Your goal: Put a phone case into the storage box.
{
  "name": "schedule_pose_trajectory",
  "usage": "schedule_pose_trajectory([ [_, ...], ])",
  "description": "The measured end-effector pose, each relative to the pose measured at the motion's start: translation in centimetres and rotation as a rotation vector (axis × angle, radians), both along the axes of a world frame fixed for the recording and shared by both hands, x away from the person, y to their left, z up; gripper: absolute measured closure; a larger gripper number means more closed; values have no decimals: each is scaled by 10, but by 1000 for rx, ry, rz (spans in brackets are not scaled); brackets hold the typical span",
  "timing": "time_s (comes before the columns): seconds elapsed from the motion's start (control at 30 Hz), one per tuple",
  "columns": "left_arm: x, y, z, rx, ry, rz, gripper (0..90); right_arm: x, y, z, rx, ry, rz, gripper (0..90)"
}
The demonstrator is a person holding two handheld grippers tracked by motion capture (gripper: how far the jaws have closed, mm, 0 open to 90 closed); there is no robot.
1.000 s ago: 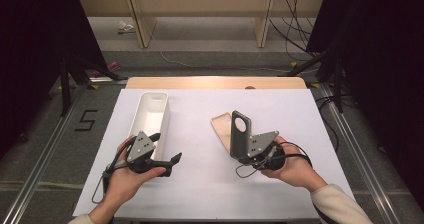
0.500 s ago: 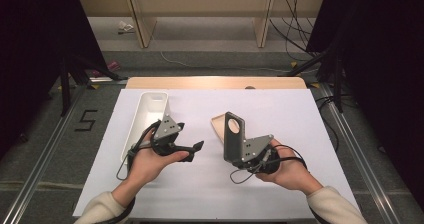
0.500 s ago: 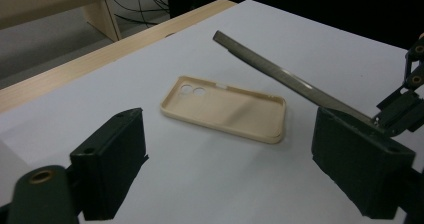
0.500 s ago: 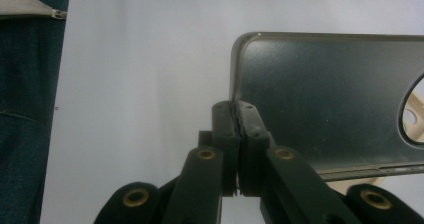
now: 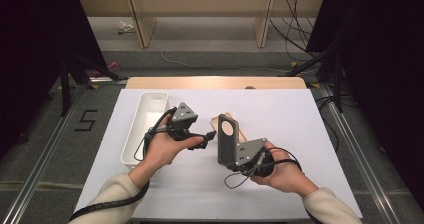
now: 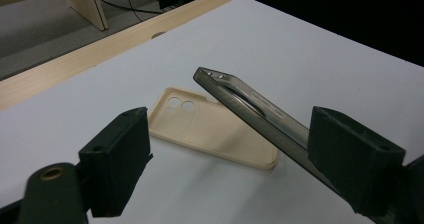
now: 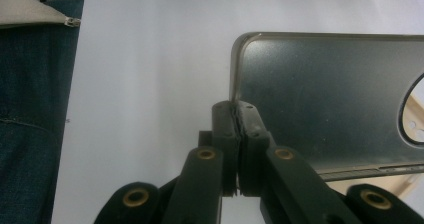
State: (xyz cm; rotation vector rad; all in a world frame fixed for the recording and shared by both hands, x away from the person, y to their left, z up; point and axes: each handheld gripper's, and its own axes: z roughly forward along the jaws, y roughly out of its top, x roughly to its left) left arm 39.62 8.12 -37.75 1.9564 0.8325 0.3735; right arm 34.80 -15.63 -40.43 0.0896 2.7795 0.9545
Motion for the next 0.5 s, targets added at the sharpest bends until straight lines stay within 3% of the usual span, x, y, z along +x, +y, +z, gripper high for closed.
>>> schedule_pose_trajectory([
  [0.3,16,-9,-3,-21,76,11,235,-3,6,-1,-1,-6,13,890],
  [0.5,28,-16,-10,0,128,27,301,-6,11,0,-2,-15,29,890],
])
